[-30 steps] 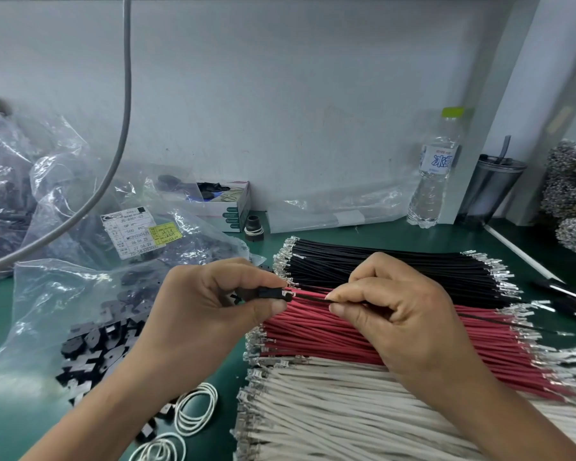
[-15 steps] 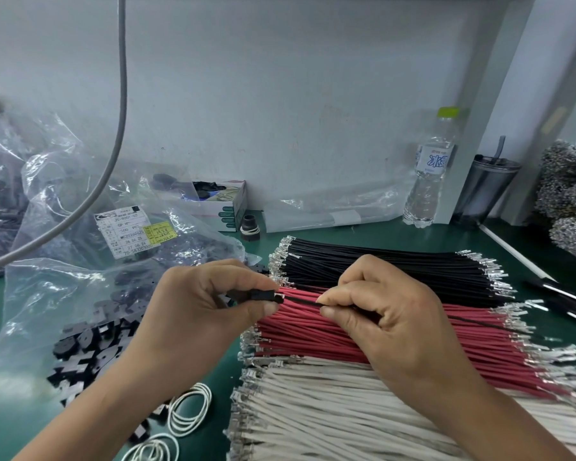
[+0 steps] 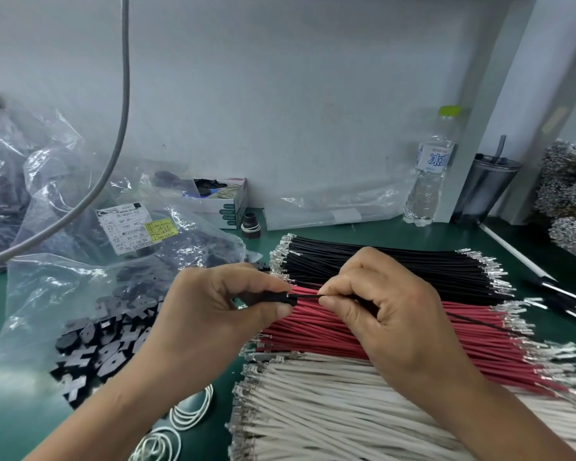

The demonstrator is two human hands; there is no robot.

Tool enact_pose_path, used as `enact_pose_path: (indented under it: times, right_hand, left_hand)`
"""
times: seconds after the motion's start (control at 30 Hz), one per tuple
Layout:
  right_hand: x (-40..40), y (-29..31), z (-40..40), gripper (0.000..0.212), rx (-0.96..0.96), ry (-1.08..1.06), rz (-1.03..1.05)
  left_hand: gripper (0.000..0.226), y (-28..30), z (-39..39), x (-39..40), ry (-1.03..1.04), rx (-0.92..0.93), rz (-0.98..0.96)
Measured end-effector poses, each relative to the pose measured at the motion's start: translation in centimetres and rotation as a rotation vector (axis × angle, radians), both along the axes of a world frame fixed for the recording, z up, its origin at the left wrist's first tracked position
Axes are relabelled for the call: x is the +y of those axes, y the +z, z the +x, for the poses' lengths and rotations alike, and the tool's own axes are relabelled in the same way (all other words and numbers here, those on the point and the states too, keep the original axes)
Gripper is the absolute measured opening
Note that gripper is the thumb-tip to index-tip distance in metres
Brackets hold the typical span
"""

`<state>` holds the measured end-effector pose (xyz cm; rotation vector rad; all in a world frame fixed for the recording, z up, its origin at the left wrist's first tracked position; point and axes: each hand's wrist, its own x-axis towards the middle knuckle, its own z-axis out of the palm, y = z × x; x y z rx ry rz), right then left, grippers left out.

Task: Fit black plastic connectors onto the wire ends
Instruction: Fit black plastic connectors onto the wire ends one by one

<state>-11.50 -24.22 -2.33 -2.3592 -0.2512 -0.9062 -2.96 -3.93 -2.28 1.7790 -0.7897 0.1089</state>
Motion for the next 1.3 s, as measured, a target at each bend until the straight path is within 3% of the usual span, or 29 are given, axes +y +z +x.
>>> enact_pose_path:
  times: [0.43, 0.6, 0.9, 1.07, 1.3]
  right_hand:
    - [1.1, -0.5, 0.3, 0.018, -0.021, 0.016, -0.078]
    - [1.1, -0.1, 0.0, 0.014, -0.044, -0.036, -0.103]
    - [1.1, 0.7, -0.1, 0.018, -0.163, -0.086, -0.490]
    - [1.4, 0.2, -0.2, 0.015, -0.145, -0.101, -0.509]
    - [0.5, 0.5, -0.1, 0.018, -0.175, -0.066, -0.471]
  left_hand:
    - [0.021, 0.2, -0.4, -0.1, -0.012, 0.023, -0.040]
    - [0.021, 1.0, -0.3, 0.1, 0.044, -0.057, -0.006]
    - [0.021, 1.1, -0.1, 0.6, -0.050, 0.017, 0.099]
    - [0.024, 0.7, -0.1, 0.4, -0.061, 0.026, 0.136]
    - [0.021, 0.4, -0.3, 0.1, -0.111, 0.126, -0.012]
